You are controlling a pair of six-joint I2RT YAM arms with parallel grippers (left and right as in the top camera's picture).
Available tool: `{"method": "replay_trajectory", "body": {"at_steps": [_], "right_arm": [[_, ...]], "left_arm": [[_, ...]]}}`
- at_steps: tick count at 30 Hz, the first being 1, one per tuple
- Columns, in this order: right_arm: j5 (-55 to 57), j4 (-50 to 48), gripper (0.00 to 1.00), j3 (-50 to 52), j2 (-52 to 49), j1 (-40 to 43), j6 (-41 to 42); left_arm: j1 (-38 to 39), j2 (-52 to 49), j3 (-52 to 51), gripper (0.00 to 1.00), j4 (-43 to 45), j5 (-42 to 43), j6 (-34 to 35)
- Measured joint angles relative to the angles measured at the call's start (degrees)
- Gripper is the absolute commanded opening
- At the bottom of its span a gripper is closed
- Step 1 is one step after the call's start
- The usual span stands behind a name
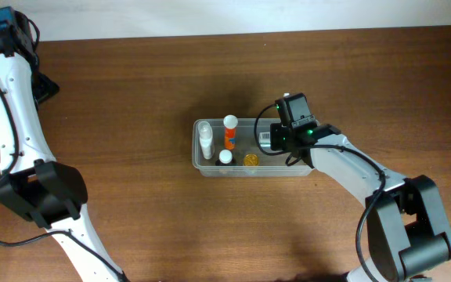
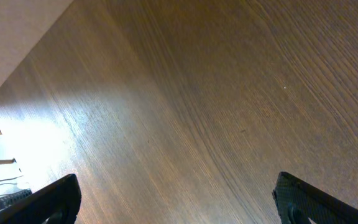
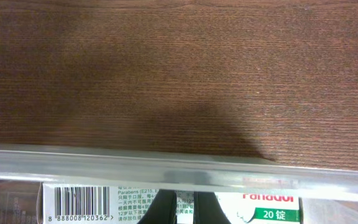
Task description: Pack container
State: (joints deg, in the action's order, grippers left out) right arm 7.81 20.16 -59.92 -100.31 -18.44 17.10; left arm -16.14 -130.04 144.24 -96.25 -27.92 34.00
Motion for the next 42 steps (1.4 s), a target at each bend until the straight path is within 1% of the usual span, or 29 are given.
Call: {"method": "replay_trajectory", "body": {"at_steps": [11, 23, 30, 34, 39, 42], "right_arm": [[-1.0, 3.6, 0.04, -0.4, 0.0, 0.0, -0.2], [-2.6, 9.8, 0.04, -0.8, 0.4, 0.0, -0.4], [-5.7, 13.5, 0.04, 0.1, 0.6, 0.0, -0.9], [-7.2, 15.4, 0.04, 0.6, 4.6, 0.0, -1.1], [-7.7, 14.9, 0.04, 0.6, 13.0, 0.0, -1.3], [-7.7, 14.8, 0.04, 0.6, 14.1, 0.0, -1.3]], "left_arm": [[0.0, 0.0, 0.0, 0.99, 0.0, 0.0, 0.0], [0.0, 0.0, 0.0, 0.99, 0.0, 0.0, 0.0], [0.0, 0.0, 0.0, 0.99, 0.0, 0.0, 0.0], [0.0, 0.0, 0.0, 1.00, 0.0, 0.0, 0.0], [0.0, 0.0, 0.0, 0.99, 0.0, 0.0, 0.0], [0.0, 0.0, 0.0, 0.99, 0.0, 0.0, 0.0]]}}
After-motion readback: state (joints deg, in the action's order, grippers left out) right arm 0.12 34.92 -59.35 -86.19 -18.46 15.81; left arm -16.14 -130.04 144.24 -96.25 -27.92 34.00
